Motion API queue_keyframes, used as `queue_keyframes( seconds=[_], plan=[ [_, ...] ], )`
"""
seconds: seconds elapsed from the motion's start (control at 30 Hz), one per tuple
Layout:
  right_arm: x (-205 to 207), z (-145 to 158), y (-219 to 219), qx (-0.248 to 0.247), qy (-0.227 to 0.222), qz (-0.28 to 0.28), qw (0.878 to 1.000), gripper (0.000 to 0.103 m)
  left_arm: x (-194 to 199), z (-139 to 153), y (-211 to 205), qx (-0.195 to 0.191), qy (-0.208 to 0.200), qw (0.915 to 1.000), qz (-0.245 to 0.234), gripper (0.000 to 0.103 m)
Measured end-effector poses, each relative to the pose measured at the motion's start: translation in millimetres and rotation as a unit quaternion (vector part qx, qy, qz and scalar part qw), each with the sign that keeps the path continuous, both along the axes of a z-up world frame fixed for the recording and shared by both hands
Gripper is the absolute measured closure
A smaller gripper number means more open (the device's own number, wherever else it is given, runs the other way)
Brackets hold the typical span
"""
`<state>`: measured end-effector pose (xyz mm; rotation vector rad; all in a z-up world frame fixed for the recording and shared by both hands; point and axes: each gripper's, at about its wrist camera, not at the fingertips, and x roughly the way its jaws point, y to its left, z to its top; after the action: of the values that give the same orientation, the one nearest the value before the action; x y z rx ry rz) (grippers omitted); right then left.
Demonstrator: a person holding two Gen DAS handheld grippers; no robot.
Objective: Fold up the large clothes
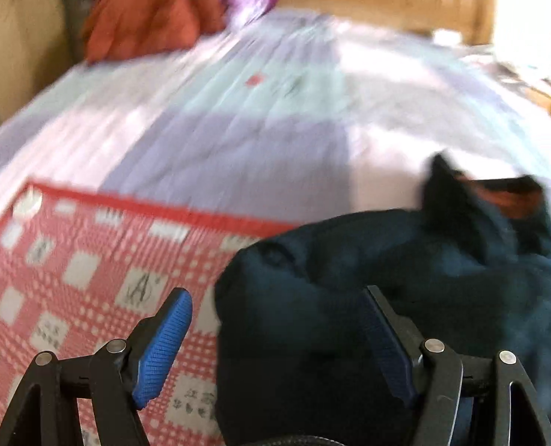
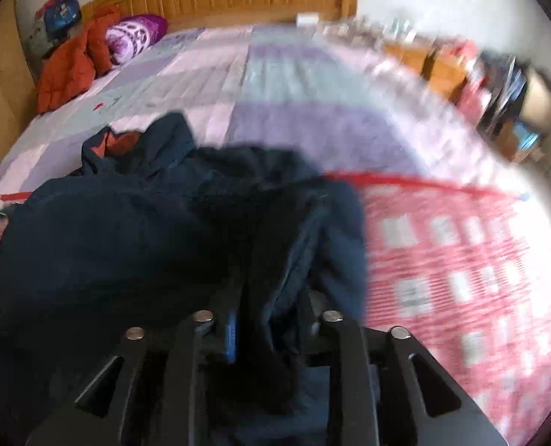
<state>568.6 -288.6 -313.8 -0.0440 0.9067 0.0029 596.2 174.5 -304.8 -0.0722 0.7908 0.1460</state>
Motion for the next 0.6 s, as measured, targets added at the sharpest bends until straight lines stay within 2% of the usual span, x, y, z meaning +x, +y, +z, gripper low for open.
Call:
queue_keyframes(
  seconds=[0.03, 0.1, 0.13, 0.17, 0.23, 0.27, 0.33, 0.4, 0.43, 0.47, 0.5, 0.53, 0.6],
  plan=[
    [-10, 13, 2, -0.028, -0.023, -0.012, 0.999, 0.047, -10, 7, -10, 0.009, -0.016, 0.9996, -0.021, 0.024],
    [-31, 39, 8, -0.069, -0.080, -0.038, 0.994, 0.031, -24, 12, -27, 0.014, -0.033, 0.9979, -0.053, 0.024],
    [-41, 52, 16, -0.073, -0.112, -0.045, 0.990, 0.025, -30, 9, -36, 0.009, -0.033, 0.9969, -0.071, 0.024],
    [-45, 61, 28, -0.061, -0.131, -0.033, 0.989, 0.025, -31, 1, -45, 0.003, -0.023, 0.9961, -0.085, 0.024],
    [-42, 66, 60, -0.044, -0.136, 0.017, 0.990, 0.025, -29, -23, -60, 0.007, 0.022, 0.9954, -0.093, 0.024],
    [-35, 62, 83, -0.052, -0.129, 0.051, 0.989, 0.025, -31, -32, -64, 0.009, 0.028, 0.9956, -0.089, 0.024],
    [-23, 44, 115, -0.074, -0.103, 0.084, 0.988, 0.025, -41, -42, -62, -0.001, 0.017, 0.9973, -0.071, 0.024],
    [-8, 10, 125, -0.088, -0.048, 0.095, 0.990, 0.025, -45, -46, -58, -0.023, 0.018, 0.9979, -0.057, 0.024],
    [0, -11, 115, -0.093, -0.010, 0.075, 0.993, 0.025, -47, -47, -58, -0.027, 0.014, 0.9978, -0.060, 0.024],
    [4, -30, 92, -0.055, 0.025, 0.049, 0.997, 0.025, -48, -47, -59, -0.023, 0.012, 0.9974, -0.067, 0.024],
    [3, -36, 75, -0.014, 0.025, 0.041, 0.999, 0.026, -47, -48, -62, -0.010, 0.015, 0.9968, -0.078, 0.024],
    [-1, -41, 60, 0.011, 0.023, 0.039, 0.999, 0.036, -47, -48, -64, 0.002, 0.016, 0.9960, -0.088, 0.024],
    [-8, -43, 56, -0.017, 0.022, 0.061, 0.998, 0.041, -47, -49, -63, 0.000, 0.023, 0.9950, -0.097, 0.024]
  ],
)
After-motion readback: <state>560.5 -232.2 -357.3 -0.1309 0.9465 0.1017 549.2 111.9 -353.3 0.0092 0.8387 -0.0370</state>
